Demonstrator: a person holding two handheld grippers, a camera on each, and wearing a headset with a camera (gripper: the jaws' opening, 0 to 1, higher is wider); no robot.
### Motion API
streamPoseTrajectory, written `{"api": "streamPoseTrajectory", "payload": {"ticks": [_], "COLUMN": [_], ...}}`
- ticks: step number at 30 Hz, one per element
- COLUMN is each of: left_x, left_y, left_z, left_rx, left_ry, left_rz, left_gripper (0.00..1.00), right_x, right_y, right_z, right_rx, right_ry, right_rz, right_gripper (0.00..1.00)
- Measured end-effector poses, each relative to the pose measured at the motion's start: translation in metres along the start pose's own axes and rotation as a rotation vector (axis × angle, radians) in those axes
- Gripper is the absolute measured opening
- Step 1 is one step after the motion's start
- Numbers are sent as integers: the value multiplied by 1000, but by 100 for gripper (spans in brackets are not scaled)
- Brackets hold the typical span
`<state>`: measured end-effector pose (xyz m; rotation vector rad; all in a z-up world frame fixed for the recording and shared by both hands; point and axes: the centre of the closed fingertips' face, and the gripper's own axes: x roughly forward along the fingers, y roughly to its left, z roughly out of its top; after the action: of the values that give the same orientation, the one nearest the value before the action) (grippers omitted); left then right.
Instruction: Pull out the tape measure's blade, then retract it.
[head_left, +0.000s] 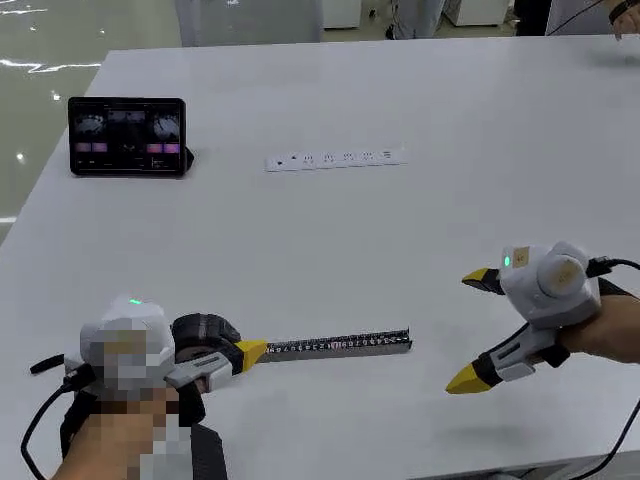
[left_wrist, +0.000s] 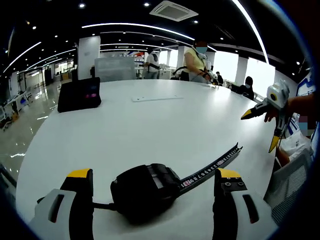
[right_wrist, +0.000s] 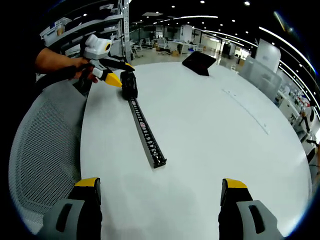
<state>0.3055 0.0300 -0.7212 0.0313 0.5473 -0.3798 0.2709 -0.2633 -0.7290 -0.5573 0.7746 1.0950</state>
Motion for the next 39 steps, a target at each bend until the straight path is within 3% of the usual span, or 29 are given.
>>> {"api": "streamPoseTrajectory", "payload": {"ticks": [4, 5, 6, 7, 14, 16, 17, 19, 21, 26, 32, 34, 39], "left_x": [3, 2, 2, 3, 8, 9, 9, 8, 7, 6, 7, 7, 7], "left_y": [6, 16, 17, 15, 4, 4, 5, 10, 14, 16, 16, 16, 15], "left_z": [-1, 5, 6, 3, 5, 5, 2, 0, -1, -7, -6, -6, -8], "left_rx": [-1, 1, -4, -14, -33, -74, -138, -168, -140, -118, -124, -125, -106], "left_ry": [-22, -61, -77, -65, -100, -113, -114, -115, -122, -122, -139, -143, -147], "left_rz": [60, 124, 137, 126, 120, 127, 139, 178, 223, 258, 246, 245, 245], "left_gripper": [99, 99, 99, 99, 99, 99, 99, 99, 99, 99, 99, 99, 99], "right_x": [6, 9, 11, 14, 32, 38, 41, 45, 49, 56, 59, 61, 62], "right_y": [-2, -3, -3, -3, -5, -4, -4, -3, -2, -5, -3, 0, 2], "right_z": [11, 13, 14, 17, 20, 19, 18, 19, 22, 26, 22, 22, 21], "right_rx": [-27, -40, -52, -66, -76, -82, -93, -108, -129, -170, -201, -267, -273], "right_ry": [8, 17, 22, 26, 59, 76, 89, 94, 94, 107, 133, 130, 134], "right_rz": [18, 26, 30, 36, 75, 83, 90, 103, 113, 121, 131, 150, 166], "right_gripper": [99, 99, 99, 99, 99, 99, 99, 99, 99, 99, 93, 89, 79]}}
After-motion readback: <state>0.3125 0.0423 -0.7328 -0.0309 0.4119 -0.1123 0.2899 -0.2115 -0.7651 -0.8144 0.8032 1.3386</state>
